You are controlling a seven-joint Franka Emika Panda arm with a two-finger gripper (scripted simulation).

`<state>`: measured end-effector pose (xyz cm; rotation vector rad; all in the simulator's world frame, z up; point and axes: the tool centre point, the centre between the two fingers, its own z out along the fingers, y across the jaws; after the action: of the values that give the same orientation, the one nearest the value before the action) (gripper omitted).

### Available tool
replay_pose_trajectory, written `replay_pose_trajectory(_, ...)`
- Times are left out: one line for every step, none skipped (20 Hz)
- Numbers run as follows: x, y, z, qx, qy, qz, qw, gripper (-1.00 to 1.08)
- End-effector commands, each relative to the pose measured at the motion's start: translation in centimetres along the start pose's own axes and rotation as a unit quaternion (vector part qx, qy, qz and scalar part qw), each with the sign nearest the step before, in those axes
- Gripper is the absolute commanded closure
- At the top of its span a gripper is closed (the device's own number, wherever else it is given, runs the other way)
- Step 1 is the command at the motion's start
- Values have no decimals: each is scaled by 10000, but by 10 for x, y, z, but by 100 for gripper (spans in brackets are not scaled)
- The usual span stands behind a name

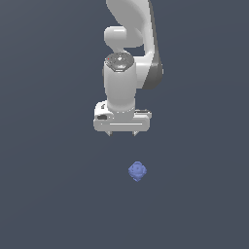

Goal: Pick up the object and move it to a goal position.

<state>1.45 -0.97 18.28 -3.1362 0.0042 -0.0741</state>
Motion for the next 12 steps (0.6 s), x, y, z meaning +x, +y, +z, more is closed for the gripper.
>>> replay_pose_trajectory(0, 0, 0, 0, 0, 0, 10000, -92)
replay_pose_trajectory(0, -1, 0, 1, -2, -4, 10000, -92)
replay_pose_trajectory(0, -2, 0, 5, -6, -16, 10000, -92)
replay_pose_trajectory(0, -5, 1, 11, -14, -36, 10000, -92)
replay_pose_trajectory(0, -9, 1, 19, -25, -63, 10000, -92)
replay_pose_trajectory(0, -14, 2, 30, -39, -96, 9999, -92)
replay_pose_trajectory(0, -19, 3, 43, -55, -133, 9999, -92)
replay_pose_trajectory(0, -25, 3, 55, -70, -165, 9998, -92)
replay_pose_trajectory(-1, -29, 4, 64, -82, -187, 9998, -92)
replay_pose_trajectory(-1, -32, 4, 72, -90, -200, 9997, -92)
replay_pose_trajectory(-1, -34, 4, 76, -95, -205, 9997, -92)
replay_pose_trajectory(-2, -34, 4, 79, -98, -203, 9997, -92)
